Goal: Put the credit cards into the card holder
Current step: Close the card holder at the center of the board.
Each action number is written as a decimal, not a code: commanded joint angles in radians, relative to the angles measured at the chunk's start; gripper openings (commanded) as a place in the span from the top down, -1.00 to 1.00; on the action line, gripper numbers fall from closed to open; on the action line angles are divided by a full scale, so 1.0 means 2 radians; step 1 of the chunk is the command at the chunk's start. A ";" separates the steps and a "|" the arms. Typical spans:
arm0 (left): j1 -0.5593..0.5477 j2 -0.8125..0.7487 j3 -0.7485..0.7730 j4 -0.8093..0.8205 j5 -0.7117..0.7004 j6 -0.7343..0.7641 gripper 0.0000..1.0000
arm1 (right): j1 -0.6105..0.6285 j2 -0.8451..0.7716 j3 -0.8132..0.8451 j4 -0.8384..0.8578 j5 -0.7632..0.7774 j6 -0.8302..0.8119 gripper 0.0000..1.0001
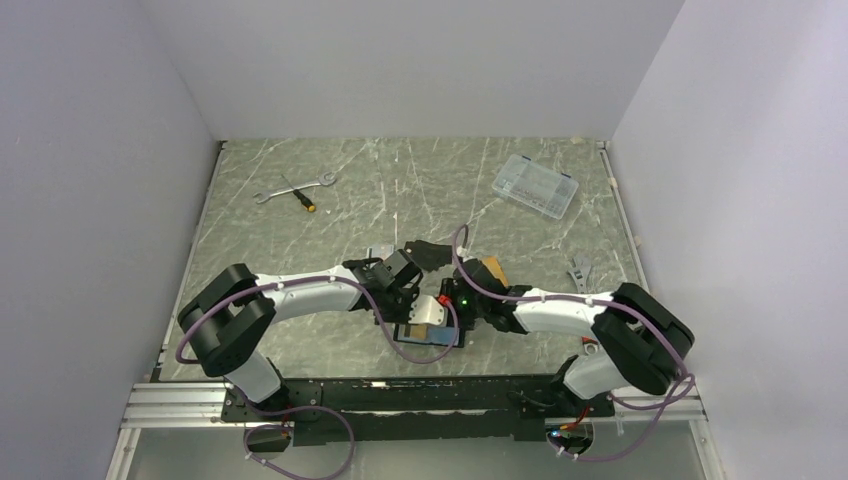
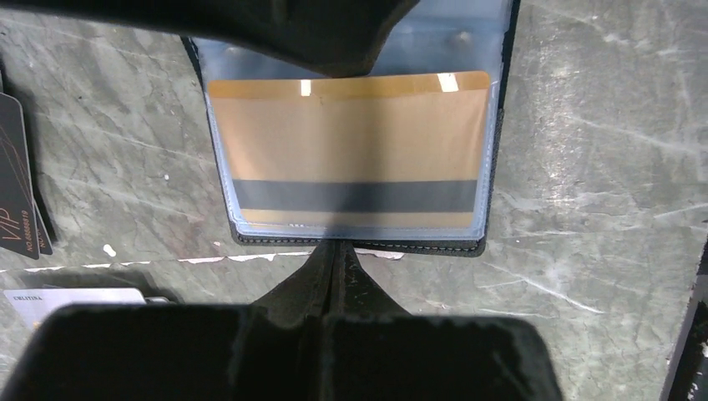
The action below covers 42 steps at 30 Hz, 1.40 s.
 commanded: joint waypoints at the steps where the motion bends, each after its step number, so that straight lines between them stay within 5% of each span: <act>1: 0.008 -0.032 0.012 0.003 0.038 0.000 1.00 | -0.025 -0.058 -0.003 -0.030 -0.007 -0.009 0.31; 11: 0.064 -0.070 0.023 -0.023 0.128 -0.036 1.00 | -0.077 -0.265 -0.061 -0.147 -0.006 0.011 -0.12; 17: 0.064 -0.043 0.012 0.001 0.117 -0.003 1.00 | -0.076 -0.356 -0.158 -0.119 -0.037 0.060 -0.33; 22: 0.059 -0.023 -0.001 0.015 0.090 0.026 1.00 | -0.076 -0.359 -0.209 -0.051 -0.052 0.094 -0.39; 32: 0.009 0.003 -0.024 0.031 0.013 0.043 1.00 | -0.075 -0.243 -0.230 0.102 -0.058 0.105 -0.38; 42: -0.007 0.010 -0.018 0.010 0.022 0.048 1.00 | -0.088 -0.274 -0.250 0.213 -0.070 0.124 -0.28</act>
